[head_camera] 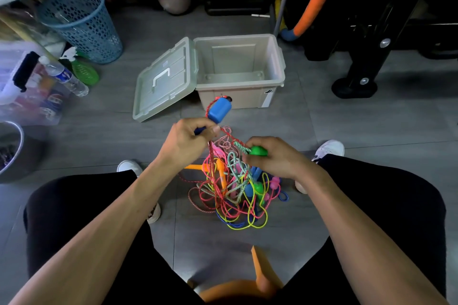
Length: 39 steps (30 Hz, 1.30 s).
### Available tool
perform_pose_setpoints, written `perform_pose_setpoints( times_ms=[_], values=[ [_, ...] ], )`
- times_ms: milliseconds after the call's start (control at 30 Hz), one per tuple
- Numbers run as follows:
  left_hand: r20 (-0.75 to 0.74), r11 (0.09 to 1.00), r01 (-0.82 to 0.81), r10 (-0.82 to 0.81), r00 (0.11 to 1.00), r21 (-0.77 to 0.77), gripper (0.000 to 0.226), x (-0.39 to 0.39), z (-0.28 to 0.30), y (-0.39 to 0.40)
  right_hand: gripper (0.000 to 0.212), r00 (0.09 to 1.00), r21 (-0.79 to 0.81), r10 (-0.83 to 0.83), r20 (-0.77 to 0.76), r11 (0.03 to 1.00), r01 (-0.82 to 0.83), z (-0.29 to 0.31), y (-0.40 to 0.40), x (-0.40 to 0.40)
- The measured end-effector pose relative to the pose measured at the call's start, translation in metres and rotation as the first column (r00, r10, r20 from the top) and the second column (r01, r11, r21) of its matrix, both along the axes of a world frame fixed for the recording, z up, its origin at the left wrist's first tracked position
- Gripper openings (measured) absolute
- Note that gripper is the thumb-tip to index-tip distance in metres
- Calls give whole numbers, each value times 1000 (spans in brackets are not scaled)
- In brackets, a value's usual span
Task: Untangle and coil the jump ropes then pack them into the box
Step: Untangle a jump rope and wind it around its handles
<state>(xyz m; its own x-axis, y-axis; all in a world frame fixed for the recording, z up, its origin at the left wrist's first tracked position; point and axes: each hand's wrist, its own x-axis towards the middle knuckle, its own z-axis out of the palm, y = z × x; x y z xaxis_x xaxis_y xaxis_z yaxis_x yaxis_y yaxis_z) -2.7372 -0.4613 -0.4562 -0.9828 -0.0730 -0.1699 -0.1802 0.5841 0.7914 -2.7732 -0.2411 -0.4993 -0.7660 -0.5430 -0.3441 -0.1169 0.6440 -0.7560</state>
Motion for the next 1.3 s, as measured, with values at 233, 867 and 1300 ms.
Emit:
perform_pose_setpoints(
  times_ms=[233, 867, 1300],
  values=[
    [-71, 999, -7, 9, 997, 38, 12, -2, 2, 4, 22, 993, 88, 4, -119, 996, 6, 5, 8, -9],
    [-112, 997, -63, 57, 992, -49, 13, -5, -9, -1, 24, 979, 87, -15, -203, 996, 33, 8, 12, -6],
    [105, 998, -23, 28, 994, -56, 19, 1, -18, -8, 29, 932, 22, -184, -312, 979, 201, -6, 25, -5]
  ],
)
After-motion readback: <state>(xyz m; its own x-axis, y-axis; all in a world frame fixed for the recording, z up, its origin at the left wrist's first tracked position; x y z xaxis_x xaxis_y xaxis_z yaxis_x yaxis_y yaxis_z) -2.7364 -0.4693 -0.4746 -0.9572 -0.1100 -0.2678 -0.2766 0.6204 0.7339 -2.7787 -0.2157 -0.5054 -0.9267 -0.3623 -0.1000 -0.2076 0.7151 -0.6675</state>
